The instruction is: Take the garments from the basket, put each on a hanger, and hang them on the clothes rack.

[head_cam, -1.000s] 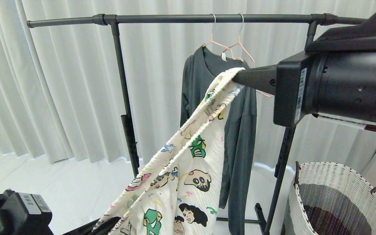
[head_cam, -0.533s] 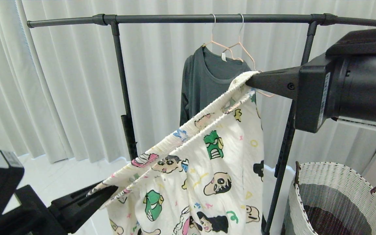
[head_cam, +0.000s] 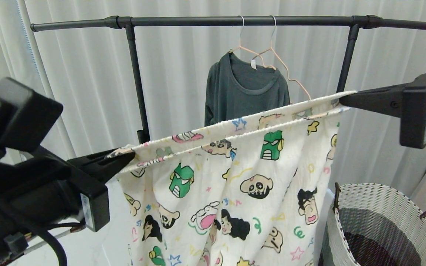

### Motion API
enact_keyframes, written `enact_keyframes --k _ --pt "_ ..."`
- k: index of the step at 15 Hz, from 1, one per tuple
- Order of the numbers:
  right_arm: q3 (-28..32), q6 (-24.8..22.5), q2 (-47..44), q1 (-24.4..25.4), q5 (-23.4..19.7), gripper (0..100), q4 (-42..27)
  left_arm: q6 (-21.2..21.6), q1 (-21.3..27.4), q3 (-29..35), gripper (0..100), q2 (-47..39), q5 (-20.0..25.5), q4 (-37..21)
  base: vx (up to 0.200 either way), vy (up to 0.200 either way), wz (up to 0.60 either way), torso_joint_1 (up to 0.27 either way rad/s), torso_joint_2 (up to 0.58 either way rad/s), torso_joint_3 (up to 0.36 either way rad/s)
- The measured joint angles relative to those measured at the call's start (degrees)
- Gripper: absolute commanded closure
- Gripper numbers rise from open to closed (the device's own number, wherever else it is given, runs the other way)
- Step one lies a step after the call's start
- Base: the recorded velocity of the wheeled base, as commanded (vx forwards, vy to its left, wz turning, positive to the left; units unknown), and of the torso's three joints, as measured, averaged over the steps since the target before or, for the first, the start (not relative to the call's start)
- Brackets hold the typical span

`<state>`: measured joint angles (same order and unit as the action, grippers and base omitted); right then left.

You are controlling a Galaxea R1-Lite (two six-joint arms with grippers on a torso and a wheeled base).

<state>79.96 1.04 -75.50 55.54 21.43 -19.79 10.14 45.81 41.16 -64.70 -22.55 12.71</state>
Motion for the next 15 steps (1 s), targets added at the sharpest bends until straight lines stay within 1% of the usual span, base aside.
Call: enact_keyframes --k 2,3,5,7,8,9,10,11,12,13,15 --pt "1.33 -0.06 1.38 -1.94 -0.22 100 -0.11 -0.29 -0.06 8.95 100 -1.54 -0.02 -9.35 0.0 0.0 0.0 0.0 0.0 0.0" --pt "2.47 -0.15 1.68 -2.45 -0.63 100 -0.09 -1.06 0.07 15.59 100 -2.58 0.0 -16.04 0.0 0.0 0.0 0.0 0.0 0.0" --pt "4.63 -1.06 1.82 -2.86 -2.41 100 -0.13 -4.34 1.32 30.17 100 -5.25 -0.02 -29.51 0.0 0.0 0.0 0.0 0.0 0.0" --pt "6.4 -1.85 1.79 -3.28 -3.12 100 -0.11 -10.65 3.72 47.46 100 -9.4 0.68 -45.06 0.0 0.0 0.0 0.0 0.0 0.0" --pt "6.84 -1.88 1.83 -3.61 -3.15 100 -0.18 -14.1 5.17 54.27 100 -11.62 1.51 -52.32 0.0 0.0 0.0 0.0 0.0 0.0" --pt "7.08 -1.9 1.96 -3.95 -3.15 100 -0.27 -17.77 6.61 59.37 100 -13.73 2.22 -57.43 0.0 0.0 0.0 0.0 0.0 0.0" --pt "7.22 -1.93 2.45 -4.56 -3.16 100 -1.32 -21.53 8.07 62.59 100 -15.74 3.05 -60.34 0.0 0.0 0.0 0.0 0.0 0.0" --pt "7.5 -1.93 3.1 -4.94 -3.43 100 -3.58 -22.65 8.84 64.07 100 -17.14 3.32 -60.81 0.0 0.0 0.0 0.0 0.0 0.0" --pt "8.55 -1.93 3.94 -5.1 -4.72 100 -6.95 -22.83 9.23 64.74 100 -18.08 3.4 -60.42 0.0 0.0 0.0 0.0 0.0 0.0" --pt "10.07 -1.93 4.91 -4.78 -7.64 100 -11.22 -22.87 9.45 65.13 100 -18.74 3.4 -58.26 0.0 0.0 0.0 0.0 0.0 0.0" --pt "14.42 -1.88 7.11 -3.73 -15.52 100 -21.3 -22.87 9.67 65.34 100 -19.72 3.4 -53.87 0.0 0.0 0.0 0.0 0.0 0.0"
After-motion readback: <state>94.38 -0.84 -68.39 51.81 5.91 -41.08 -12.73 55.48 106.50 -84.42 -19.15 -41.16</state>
